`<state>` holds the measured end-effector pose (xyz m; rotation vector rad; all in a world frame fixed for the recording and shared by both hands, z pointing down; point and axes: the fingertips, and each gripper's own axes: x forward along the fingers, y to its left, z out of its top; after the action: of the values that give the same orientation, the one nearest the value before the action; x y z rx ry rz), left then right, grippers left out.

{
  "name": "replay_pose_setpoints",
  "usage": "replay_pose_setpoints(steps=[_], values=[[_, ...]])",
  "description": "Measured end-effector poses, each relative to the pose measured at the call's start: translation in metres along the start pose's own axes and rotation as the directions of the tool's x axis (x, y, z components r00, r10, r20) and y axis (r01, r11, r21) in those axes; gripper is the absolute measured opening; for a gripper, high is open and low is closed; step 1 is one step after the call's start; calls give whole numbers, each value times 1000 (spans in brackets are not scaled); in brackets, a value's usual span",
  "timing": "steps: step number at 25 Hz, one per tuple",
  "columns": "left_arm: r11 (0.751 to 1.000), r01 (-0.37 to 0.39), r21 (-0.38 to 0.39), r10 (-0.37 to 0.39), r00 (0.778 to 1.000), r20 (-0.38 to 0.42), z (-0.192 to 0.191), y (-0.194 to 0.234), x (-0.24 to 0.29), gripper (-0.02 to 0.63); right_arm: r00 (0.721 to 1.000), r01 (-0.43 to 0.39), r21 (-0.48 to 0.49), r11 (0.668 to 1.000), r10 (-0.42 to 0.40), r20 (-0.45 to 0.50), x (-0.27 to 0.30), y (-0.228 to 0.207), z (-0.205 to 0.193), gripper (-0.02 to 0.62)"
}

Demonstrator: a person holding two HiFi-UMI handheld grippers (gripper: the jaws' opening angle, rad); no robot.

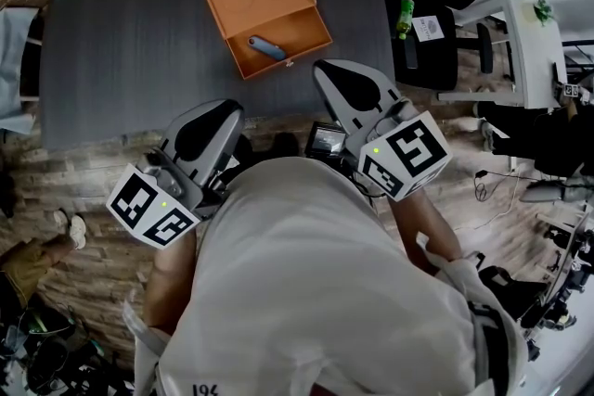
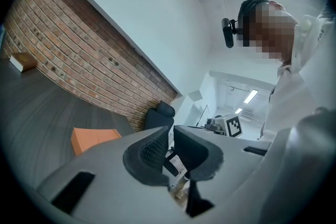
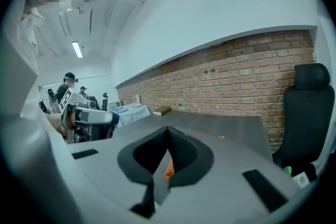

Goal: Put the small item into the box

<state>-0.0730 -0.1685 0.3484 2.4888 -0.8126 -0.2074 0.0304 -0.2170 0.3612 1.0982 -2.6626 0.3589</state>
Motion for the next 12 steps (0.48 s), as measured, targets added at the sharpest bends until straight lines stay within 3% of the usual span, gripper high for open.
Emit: replay_pose_setpoints(steps=[12], values=[[1000,11,-5,-11,1000,-10,0,1,1,40,1000,-3,-3,1000,3,-6,2,0,2,12]])
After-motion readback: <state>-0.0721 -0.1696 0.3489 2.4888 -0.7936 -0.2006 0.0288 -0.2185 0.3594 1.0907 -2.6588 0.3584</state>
